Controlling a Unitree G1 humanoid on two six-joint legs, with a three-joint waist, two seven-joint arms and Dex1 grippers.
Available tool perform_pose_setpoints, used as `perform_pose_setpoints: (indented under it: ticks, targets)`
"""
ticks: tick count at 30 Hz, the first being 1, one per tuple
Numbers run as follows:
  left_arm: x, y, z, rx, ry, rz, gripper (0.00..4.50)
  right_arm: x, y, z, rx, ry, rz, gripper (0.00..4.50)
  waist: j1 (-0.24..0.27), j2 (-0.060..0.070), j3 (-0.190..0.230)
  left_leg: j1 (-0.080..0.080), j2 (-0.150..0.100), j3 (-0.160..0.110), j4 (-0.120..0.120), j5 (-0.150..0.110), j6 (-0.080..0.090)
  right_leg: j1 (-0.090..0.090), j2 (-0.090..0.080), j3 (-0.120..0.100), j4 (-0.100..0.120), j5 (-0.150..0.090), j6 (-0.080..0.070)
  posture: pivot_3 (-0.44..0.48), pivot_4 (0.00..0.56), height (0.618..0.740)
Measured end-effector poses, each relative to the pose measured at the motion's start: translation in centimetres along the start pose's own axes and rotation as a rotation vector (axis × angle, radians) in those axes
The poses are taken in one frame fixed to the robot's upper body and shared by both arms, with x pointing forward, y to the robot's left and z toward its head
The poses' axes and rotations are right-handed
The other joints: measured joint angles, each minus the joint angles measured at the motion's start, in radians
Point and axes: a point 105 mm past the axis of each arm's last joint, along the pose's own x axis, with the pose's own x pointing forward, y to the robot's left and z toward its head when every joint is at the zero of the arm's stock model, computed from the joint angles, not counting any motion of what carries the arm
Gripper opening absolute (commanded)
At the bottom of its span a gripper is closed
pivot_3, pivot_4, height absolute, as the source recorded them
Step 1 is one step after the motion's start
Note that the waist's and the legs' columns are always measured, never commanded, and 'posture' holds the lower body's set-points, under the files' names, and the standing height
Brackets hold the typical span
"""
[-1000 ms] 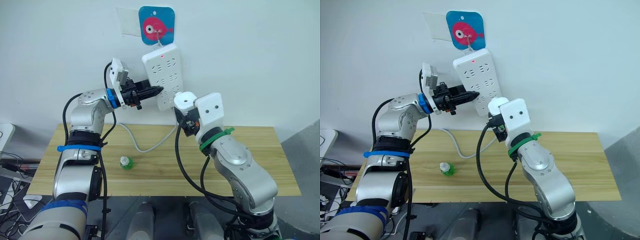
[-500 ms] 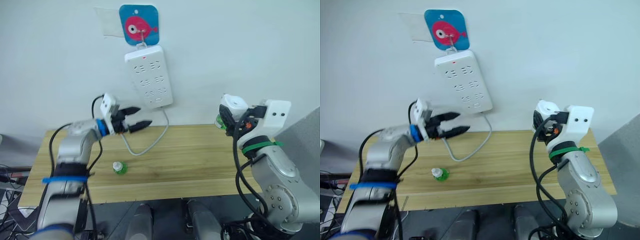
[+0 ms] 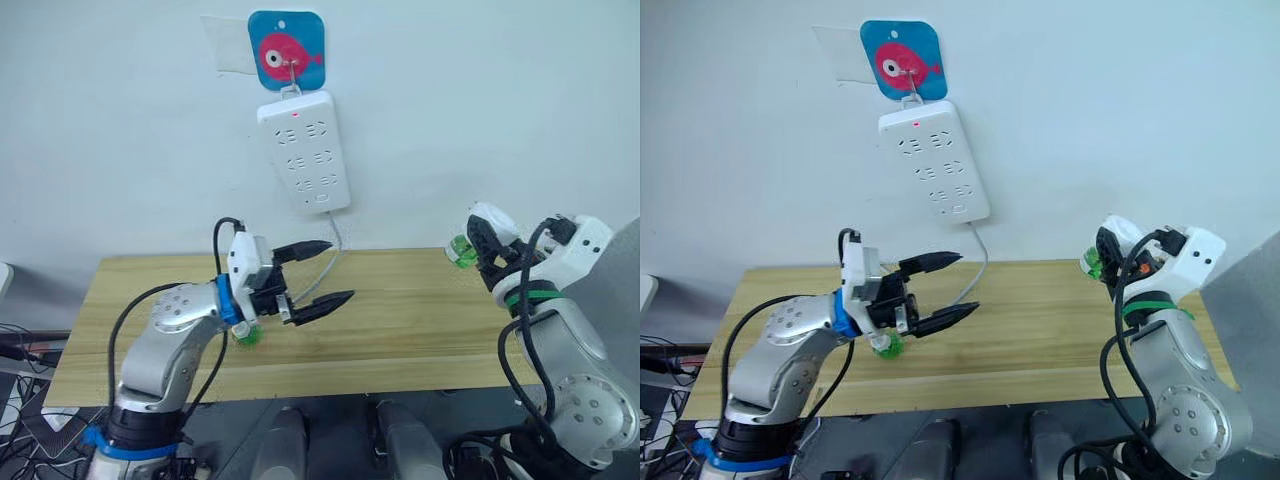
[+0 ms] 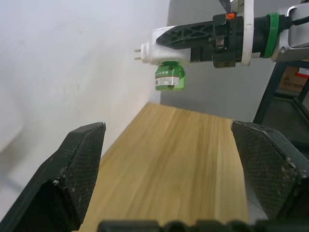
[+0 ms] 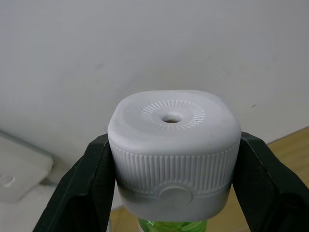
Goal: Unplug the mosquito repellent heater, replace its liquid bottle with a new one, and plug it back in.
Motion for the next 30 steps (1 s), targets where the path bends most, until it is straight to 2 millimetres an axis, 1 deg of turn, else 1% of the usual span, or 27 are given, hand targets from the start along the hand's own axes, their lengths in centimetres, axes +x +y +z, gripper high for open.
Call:
perform_pose_setpoints:
  ticks: [2,6,8,11,13,19,25,30]
  targets:
    - [1.0,0.2,0.1,0.026,-0.018,-0.003,4.48,0.1,0.8,0.0,0.092,-0.001,0.024,2.93,-0.004,0.0,0.0,0.0,0.001,0.0,0.0,0.0,0.0,0.0,0.003,0.001,0.0,0.0,0.0,0.115,0.241,0.74]
    - [2.2,0.3,-0.6,0.046,-0.026,-0.007,4.48,0.2,1.9,0.3,0.292,-0.013,0.047,2.93,-0.011,0.0,0.0,0.0,0.002,0.0,-0.001,0.0,0.0,-0.001,0.003,0.001,0.0,0.0,0.0,0.119,0.249,0.74]
    - [3.2,0.2,-0.7,0.066,-0.042,-0.018,4.48,0.4,2.6,0.2,0.393,0.004,0.074,2.93,-0.011,0.0,0.0,0.0,0.002,0.0,-0.001,0.0,0.0,-0.001,0.005,0.001,0.0,0.0,0.0,0.12,0.252,0.74]
    - [4.3,0.1,-0.7,0.091,-0.07,-0.017,4.48,0.5,3.3,0.3,0.478,0.012,0.086,2.93,-0.011,0.0,0.0,0.0,0.001,0.001,0.0,0.0,0.0,0.0,0.005,0.002,0.0,0.0,0.0,0.12,0.253,0.74]
    - [4.8,0.3,-0.7,0.097,-0.08,-0.002,4.48,0.6,3.5,0.0,0.505,0.025,0.088,2.93,-0.011,0.0,0.0,0.0,0.001,0.001,0.0,0.0,0.0,0.0,0.005,0.002,0.0,0.0,0.0,0.118,0.259,0.74]
    - [5.9,0.3,-0.9,0.12,-0.104,0.023,4.48,0.2,3.3,-2.4,0.545,0.118,0.056,2.93,-0.011,0.0,0.0,0.0,0.002,0.0,-0.001,0.0,0.0,-0.001,0.005,0.003,0.0,0.0,0.0,0.119,0.261,0.74]
    - [7.2,0.3,-1.1,0.15,-0.128,0.015,4.48,-0.1,4.3,-3.0,0.611,0.15,0.081,2.93,-0.01,0.0,0.0,0.0,0.002,0.0,0.0,0.0,0.0,0.0,0.007,0.003,0.0,0.0,0.0,0.113,0.261,0.74]
    - [7.3,0.4,-1.5,0.16,-0.129,0.017,4.48,-0.2,4.2,-3.2,0.623,0.153,0.071,2.93,-0.01,0.0,0.0,0.0,0.002,0.0,0.0,0.0,0.0,0.0,0.007,0.003,0.0,0.0,0.0,0.11,0.262,0.74]
